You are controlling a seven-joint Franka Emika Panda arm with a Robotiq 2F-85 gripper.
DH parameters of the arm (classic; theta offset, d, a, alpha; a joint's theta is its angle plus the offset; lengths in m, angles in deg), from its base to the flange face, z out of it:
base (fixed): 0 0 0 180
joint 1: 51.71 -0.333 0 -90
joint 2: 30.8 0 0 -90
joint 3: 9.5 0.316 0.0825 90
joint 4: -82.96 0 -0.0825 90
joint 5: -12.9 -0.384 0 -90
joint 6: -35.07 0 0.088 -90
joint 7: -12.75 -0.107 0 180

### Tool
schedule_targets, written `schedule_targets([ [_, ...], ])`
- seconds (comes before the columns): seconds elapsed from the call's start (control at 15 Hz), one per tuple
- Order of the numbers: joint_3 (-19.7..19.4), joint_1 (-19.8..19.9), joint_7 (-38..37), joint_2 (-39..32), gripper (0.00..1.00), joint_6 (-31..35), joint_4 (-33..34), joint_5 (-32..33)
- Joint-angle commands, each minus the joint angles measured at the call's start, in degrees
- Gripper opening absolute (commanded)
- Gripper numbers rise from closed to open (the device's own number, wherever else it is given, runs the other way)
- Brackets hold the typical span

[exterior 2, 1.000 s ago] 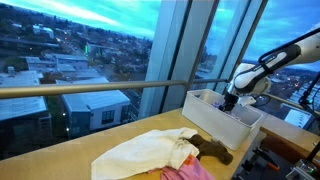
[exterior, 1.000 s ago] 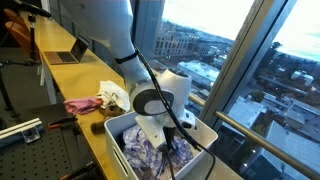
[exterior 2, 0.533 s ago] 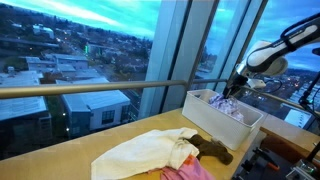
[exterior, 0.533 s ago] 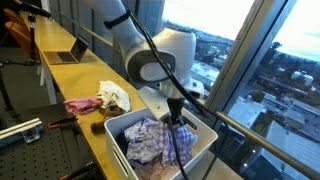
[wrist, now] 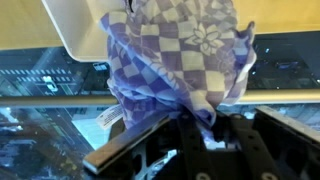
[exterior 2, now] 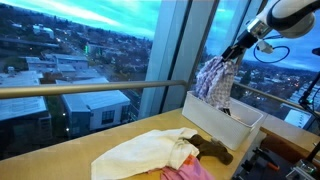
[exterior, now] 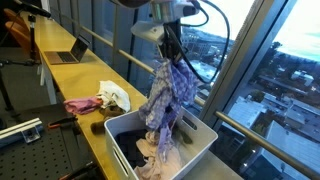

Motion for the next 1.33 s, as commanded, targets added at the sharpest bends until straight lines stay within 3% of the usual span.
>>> schedule_targets([
  [0.0, 2.3, -4.8, -2.9, 6.4, 0.02, -2.1, 0.4, 2.1],
  [0.33, 9.1, -11.3, -10.9, 10.0, 0.02, -6.8, 3.9, 8.0],
  [0.67, 16.7, -16.1, -21.8, 8.6, 0.02, -13.2, 8.1, 13.1],
  [1.0, 19.6, -18.7, -25.0, 7.4, 0.02, -15.1, 8.1, 13.5],
  [1.27, 18.7, -18.8, -24.4, 6.6, 0.02, -14.4, 6.2, 12.8],
])
